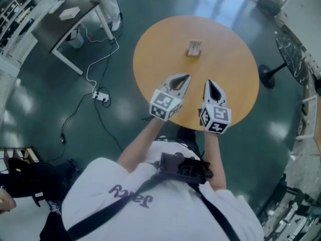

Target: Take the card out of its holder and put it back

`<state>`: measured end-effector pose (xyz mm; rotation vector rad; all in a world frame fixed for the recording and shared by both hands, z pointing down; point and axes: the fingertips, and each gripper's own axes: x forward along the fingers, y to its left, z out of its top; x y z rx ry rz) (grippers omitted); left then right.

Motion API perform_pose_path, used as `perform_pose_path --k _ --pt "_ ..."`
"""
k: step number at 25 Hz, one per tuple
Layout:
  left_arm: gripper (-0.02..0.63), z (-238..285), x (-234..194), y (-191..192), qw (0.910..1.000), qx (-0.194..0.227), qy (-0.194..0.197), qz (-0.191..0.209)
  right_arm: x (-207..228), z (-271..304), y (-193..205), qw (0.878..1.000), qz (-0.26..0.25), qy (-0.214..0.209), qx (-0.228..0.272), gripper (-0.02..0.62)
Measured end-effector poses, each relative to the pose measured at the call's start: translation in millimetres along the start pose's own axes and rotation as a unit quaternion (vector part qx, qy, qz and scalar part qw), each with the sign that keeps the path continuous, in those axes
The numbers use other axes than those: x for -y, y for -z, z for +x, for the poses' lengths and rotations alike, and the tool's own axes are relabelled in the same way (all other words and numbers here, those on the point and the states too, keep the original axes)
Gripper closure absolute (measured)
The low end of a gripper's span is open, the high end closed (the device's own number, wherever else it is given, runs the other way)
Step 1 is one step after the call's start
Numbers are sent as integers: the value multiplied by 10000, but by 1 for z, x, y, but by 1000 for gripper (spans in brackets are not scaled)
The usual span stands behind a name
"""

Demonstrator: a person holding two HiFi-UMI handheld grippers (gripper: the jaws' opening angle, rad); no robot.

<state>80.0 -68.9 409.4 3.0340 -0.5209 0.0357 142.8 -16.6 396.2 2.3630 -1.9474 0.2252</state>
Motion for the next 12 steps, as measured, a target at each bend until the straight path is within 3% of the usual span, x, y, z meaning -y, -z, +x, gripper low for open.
perform_pose_path --k 12 --pt "593 0 -10 4 9999 79 98 55 -7 8 4 9999 -85 101 108 577"
